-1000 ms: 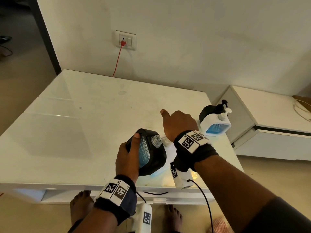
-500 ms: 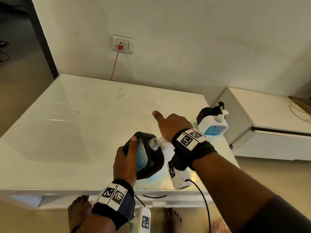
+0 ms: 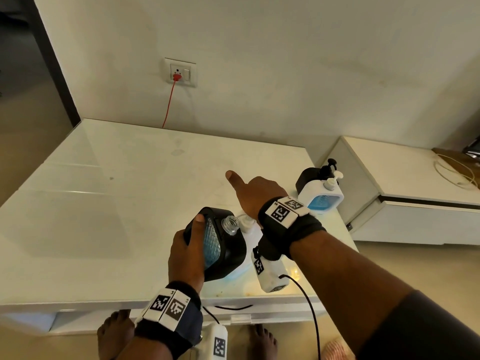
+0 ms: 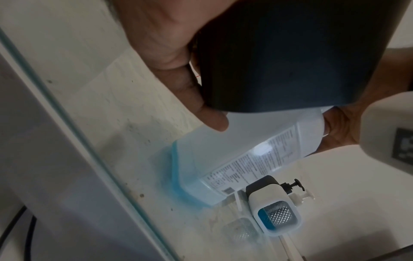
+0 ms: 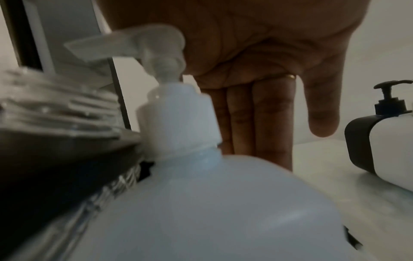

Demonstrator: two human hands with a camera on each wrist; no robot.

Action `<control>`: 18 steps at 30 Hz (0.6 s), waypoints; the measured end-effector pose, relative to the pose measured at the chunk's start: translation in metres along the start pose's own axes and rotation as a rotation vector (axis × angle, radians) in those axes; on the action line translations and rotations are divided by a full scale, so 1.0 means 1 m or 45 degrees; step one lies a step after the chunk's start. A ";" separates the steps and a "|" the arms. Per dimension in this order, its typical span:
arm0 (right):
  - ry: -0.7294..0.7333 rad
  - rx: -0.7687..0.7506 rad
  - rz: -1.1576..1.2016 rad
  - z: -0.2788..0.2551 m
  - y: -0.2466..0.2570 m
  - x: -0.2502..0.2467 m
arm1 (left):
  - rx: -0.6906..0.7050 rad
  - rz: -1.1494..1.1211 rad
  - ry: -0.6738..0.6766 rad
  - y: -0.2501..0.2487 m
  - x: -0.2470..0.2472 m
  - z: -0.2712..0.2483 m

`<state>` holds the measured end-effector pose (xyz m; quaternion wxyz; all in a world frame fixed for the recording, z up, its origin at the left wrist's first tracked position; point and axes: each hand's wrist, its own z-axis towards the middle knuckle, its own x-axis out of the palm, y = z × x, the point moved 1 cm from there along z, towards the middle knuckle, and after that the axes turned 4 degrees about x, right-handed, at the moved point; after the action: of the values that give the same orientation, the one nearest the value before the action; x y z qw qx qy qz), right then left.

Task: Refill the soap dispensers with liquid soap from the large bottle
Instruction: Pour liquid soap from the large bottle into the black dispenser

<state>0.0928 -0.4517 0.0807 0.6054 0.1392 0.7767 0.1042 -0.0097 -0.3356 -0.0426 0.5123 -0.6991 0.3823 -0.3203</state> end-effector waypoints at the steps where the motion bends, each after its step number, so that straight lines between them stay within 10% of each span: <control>1: -0.018 0.005 0.008 0.000 -0.001 0.000 | -0.004 -0.001 0.001 0.000 0.000 0.000; 18: 0.013 0.012 0.020 -0.003 -0.002 -0.001 | -0.129 -0.279 -0.036 -0.002 0.001 -0.005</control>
<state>0.0903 -0.4537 0.0817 0.5998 0.1476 0.7792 0.1059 -0.0128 -0.3383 -0.0394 0.4437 -0.7661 0.3121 -0.3447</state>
